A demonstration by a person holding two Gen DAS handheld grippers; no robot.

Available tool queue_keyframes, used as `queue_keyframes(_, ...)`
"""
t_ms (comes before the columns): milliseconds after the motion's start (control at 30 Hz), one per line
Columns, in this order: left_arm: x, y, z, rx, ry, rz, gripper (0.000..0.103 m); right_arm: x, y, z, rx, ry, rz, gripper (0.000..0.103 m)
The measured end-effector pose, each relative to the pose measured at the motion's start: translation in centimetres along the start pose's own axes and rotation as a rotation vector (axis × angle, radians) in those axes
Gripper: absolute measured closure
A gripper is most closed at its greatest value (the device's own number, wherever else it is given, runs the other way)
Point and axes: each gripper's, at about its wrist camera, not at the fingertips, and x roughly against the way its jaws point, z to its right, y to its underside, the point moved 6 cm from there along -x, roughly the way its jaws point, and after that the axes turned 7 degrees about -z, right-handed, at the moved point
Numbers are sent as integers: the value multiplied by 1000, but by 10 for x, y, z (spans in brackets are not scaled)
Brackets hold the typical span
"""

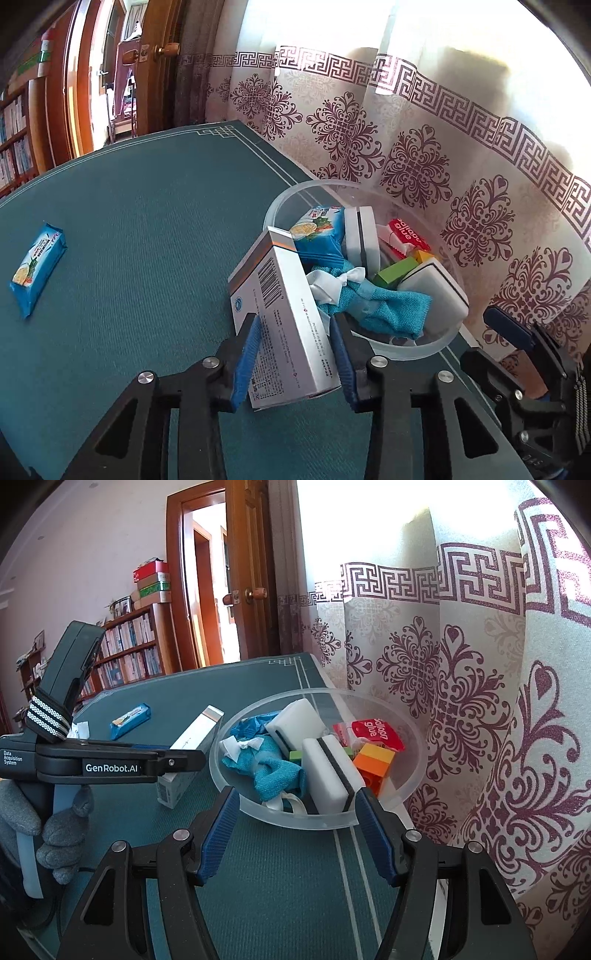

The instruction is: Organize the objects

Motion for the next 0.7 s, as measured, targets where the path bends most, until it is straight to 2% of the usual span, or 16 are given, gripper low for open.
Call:
queue_keyframes(133,-2,-3,-5,11,-22,0,64,1,0,-1,0,-1,7,36)
queue_keyframes(300,-8,7,-24,44,-93,-30,65,2,0,-1,-3,-4,9,36)
queue_keyframes(467,-14,17,-41,87,-101,-55,66,1,1,-2,1,-4,3,36)
queue_keyframes(567,-15,14,-39,91,-95,-52,83,-2,2,-3,4,-2,-5,36)
queue_keyframes(700,-7,5,-33,77,-110,-12,83,-2,3,-3,4,-2,-5,36)
